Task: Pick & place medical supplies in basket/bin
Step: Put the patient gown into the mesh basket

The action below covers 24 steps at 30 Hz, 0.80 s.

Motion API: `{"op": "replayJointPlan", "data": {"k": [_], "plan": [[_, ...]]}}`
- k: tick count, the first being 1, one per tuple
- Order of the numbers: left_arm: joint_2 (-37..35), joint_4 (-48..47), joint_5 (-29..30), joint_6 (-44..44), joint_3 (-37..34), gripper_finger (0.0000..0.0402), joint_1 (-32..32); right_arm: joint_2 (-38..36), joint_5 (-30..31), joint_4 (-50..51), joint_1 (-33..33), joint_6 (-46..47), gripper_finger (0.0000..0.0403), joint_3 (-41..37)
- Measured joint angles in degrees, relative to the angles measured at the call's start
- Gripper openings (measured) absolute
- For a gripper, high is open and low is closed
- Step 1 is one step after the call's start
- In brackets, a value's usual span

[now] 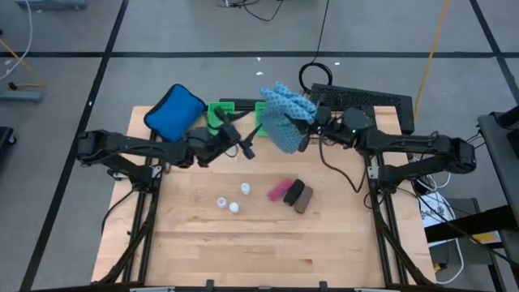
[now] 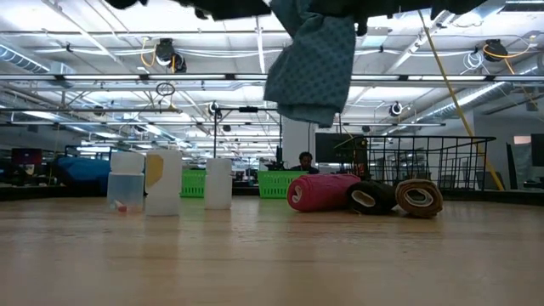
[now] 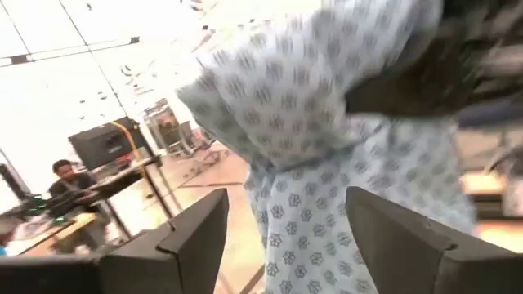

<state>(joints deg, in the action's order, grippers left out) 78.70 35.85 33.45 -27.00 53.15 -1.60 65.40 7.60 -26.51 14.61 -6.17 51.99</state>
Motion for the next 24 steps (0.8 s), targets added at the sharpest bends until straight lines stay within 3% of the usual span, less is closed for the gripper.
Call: {"op": "replayJointPlan", "data": {"k": [8, 14, 19, 24], "plan": [[-15.00, -16.98, -11.77, 8.60, 0.00, 0.0258, -1.72, -6.71, 6.16, 7.17, 4.29, -2.67, 0.0034, 0.00], [-23.84, -33.39, -14.36, 16.84, 0.00, 0.0264, -5.65, -11.79, 22.25, 11.85, 6.56, -7.61, 0.0034, -0.44], [-24.77, -38.28, -14.39, 21.10, -0.02, 0.0268, -6.85, -13.19, 32.15, 10.34, 9.06, -6.30, 0.0034, -5.31], [-23.21, -37.52, -14.36, 20.98, -0.02, 0.0269, -7.15, -12.87, 30.58, 5.88, 11.70, 3.89, 0.0034, -12.36]]}}
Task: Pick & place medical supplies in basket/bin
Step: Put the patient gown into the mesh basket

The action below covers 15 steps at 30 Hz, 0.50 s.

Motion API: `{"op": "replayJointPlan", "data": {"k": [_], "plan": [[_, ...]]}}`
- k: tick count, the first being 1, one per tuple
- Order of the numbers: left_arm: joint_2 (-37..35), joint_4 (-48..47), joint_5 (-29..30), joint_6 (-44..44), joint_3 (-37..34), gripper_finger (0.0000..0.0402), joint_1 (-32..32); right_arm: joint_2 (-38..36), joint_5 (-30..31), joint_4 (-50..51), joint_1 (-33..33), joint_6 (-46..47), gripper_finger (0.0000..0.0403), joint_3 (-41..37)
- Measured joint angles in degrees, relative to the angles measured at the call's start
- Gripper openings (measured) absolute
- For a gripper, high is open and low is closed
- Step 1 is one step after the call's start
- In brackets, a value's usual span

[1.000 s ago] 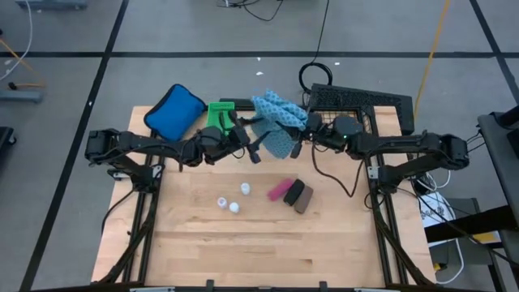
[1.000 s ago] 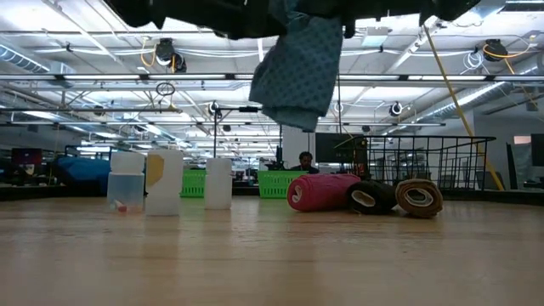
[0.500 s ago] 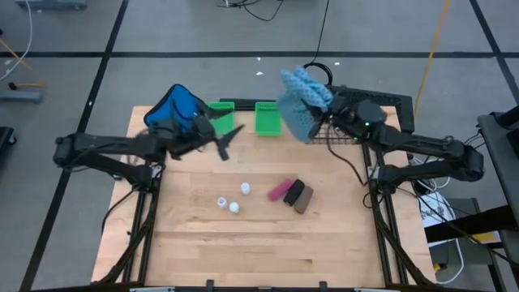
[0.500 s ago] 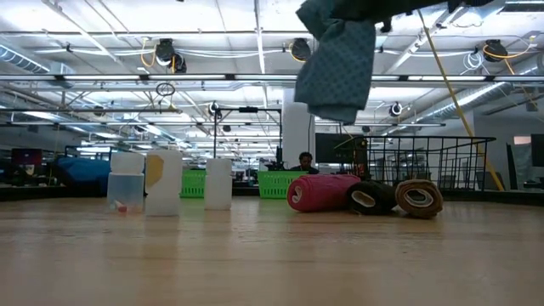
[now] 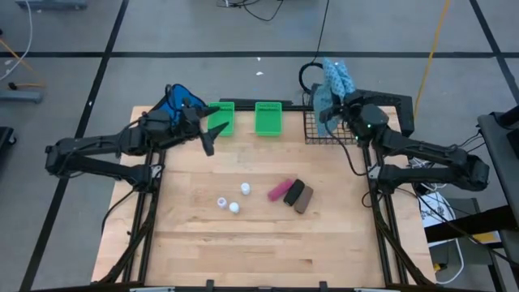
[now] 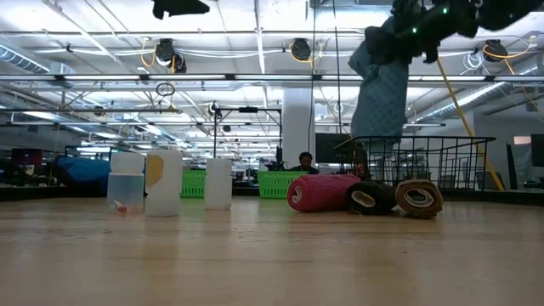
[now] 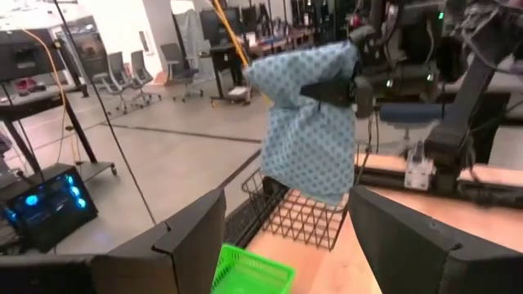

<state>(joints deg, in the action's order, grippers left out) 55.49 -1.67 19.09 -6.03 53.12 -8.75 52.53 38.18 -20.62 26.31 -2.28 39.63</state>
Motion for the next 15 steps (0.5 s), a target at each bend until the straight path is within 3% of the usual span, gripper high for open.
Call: {"op": "replayJointPlan", "data": {"k": [8, 15], "plan": [[1.77, -0.18, 0.45, -0.89, -0.04, 0.0269, -0.96, 2.07, -0.81, -16.41, 2.65, 7.56, 0.0034, -10.60], [2.67, 0.10, 0.44, -0.76, -0.07, 0.0269, -1.09, 3.24, -0.27, -19.09, 6.76, 11.40, 0.0034, -17.28]]}}
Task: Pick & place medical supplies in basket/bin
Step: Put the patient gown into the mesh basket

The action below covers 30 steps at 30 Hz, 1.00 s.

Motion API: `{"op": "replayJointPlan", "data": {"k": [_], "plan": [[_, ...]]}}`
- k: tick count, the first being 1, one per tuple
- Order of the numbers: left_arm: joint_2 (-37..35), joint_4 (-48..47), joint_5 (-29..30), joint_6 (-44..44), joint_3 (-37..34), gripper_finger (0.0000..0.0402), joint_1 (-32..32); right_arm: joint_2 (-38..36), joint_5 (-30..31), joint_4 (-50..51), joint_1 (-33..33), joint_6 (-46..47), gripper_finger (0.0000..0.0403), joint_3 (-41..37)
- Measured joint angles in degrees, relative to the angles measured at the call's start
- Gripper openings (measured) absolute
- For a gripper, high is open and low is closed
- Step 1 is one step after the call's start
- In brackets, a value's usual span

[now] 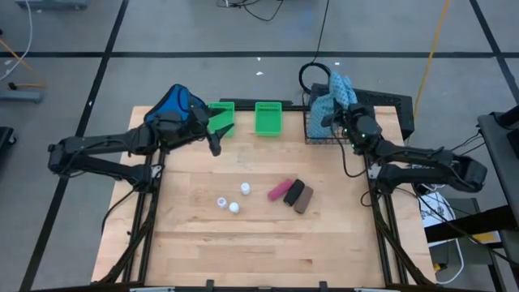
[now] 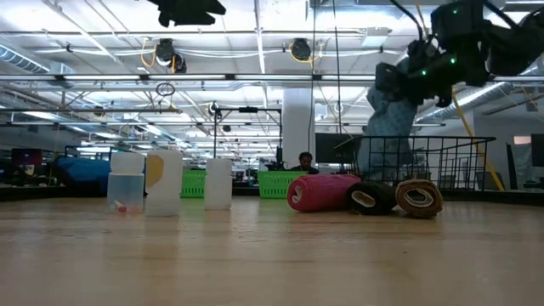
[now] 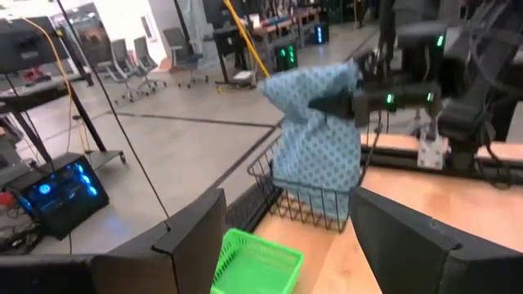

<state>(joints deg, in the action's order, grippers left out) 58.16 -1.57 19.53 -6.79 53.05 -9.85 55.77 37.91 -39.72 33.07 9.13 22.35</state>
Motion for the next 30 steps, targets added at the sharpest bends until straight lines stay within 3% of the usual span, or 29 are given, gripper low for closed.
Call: {"op": "replayJointPlan", "data": {"k": [6, 12, 16, 19, 23, 30], "plan": [[0.06, -0.09, 0.02, 0.27, 0.03, 0.0269, 0.00, 0.20, 2.97, 0.91, 2.96, -1.97, 0.0039, -4.20], [0.06, 0.06, 0.02, 0.57, 0.03, 0.0269, 0.00, 0.15, 2.76, 1.38, 3.79, -8.88, 0.0093, -5.93], [0.06, 0.14, 0.02, 1.15, 0.03, 0.0269, 0.00, 0.15, 2.79, 1.66, 3.77, -10.56, 0.0108, -5.95], [0.06, 0.16, 0.04, 1.38, 0.03, 0.0269, 0.00, 0.15, 2.14, -1.21, 3.77, -8.32, 0.0092, -6.04], [0.06, 0.16, 0.02, 1.37, 0.03, 0.0269, 0.00, 0.15, -5.25, -9.22, 3.75, -6.35, 0.0029, -6.04], [0.06, 0.24, 0.04, 1.36, 0.03, 0.0269, 0.00, 1.92, -12.00, -17.06, 3.76, 3.66, 0.0029, -6.01]]}}
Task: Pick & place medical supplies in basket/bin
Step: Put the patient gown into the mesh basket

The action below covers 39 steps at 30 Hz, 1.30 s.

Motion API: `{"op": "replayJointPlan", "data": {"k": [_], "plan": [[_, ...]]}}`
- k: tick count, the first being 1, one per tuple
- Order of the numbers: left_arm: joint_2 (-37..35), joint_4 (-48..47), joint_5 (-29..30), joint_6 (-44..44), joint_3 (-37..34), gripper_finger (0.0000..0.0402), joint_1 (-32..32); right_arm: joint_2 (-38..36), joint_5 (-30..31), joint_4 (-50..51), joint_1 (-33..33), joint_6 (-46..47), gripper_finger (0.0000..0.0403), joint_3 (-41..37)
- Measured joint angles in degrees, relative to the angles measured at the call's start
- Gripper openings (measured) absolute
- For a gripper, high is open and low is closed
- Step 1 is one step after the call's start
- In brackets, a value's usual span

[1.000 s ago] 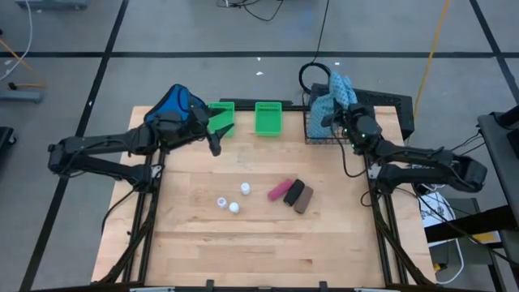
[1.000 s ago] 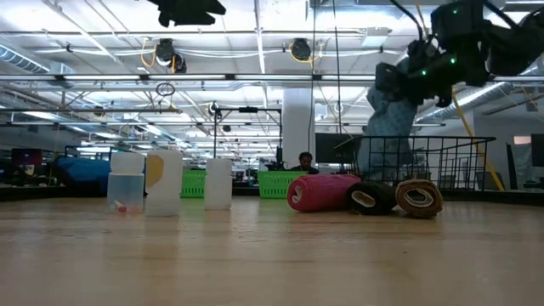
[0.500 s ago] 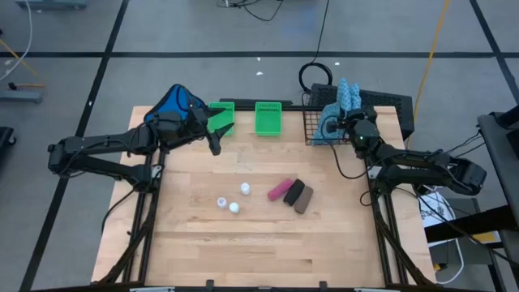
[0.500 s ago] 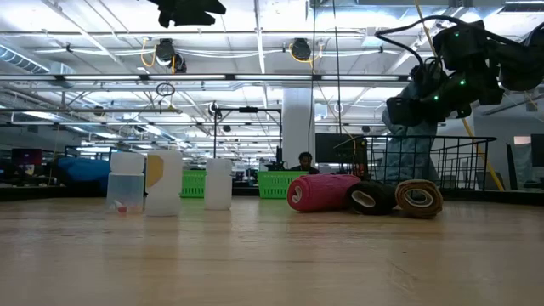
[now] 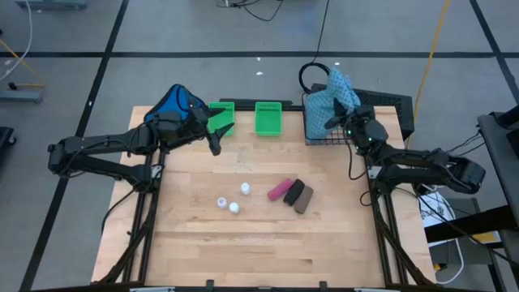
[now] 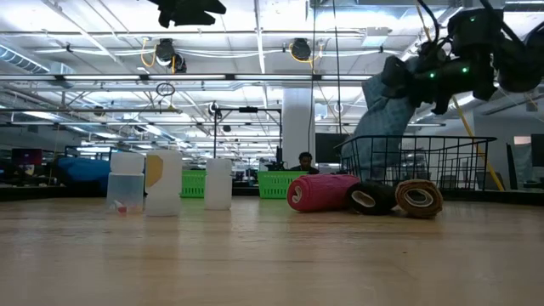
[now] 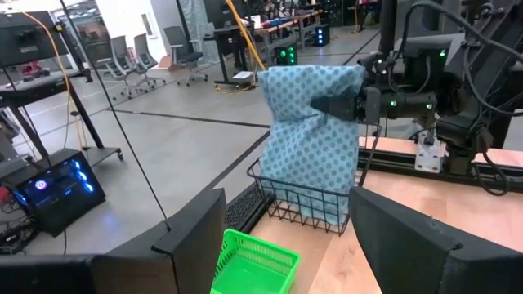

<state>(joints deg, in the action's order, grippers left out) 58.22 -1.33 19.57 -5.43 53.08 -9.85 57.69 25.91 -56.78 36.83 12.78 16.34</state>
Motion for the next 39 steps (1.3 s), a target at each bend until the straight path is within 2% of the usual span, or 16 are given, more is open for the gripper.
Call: {"op": "replayJointPlan", "data": {"k": [6, 12, 21, 29, 33, 37, 39], "plan": [[0.00, 1.02, 0.00, -0.02, 0.00, 0.0269, 0.00, 4.77, -0.50, 0.14, 0.58, 0.74, 0.0029, 0.00], [0.00, 1.03, 0.00, 0.15, 0.00, 0.0269, 0.00, 6.98, -0.21, 4.94, 2.36, -6.02, 0.0036, 0.04], [0.00, 1.06, 0.00, 0.17, 0.00, 0.0269, 0.00, 6.58, 0.46, 10.58, 3.66, -13.83, 0.0159, 0.09], [0.00, 1.06, 0.00, 0.28, 0.00, 0.0269, 0.00, 2.31, 10.91, 16.24, 2.77, -22.47, 0.0267, 0.07], [0.00, 1.06, 0.00, 0.43, 0.00, 0.0269, 0.00, -2.18, 11.87, 17.17, 0.66, -23.88, 0.0299, 0.04], [0.00, 1.06, 0.00, 0.20, 0.00, 0.0269, 0.00, -6.78, 12.34, 17.09, -1.32, -24.40, 0.0315, 0.04], [0.00, 1.05, 0.00, 0.20, 0.00, 0.0269, 0.00, -8.59, 15.55, 17.13, -1.99, -25.73, 0.0317, 0.04]]}}
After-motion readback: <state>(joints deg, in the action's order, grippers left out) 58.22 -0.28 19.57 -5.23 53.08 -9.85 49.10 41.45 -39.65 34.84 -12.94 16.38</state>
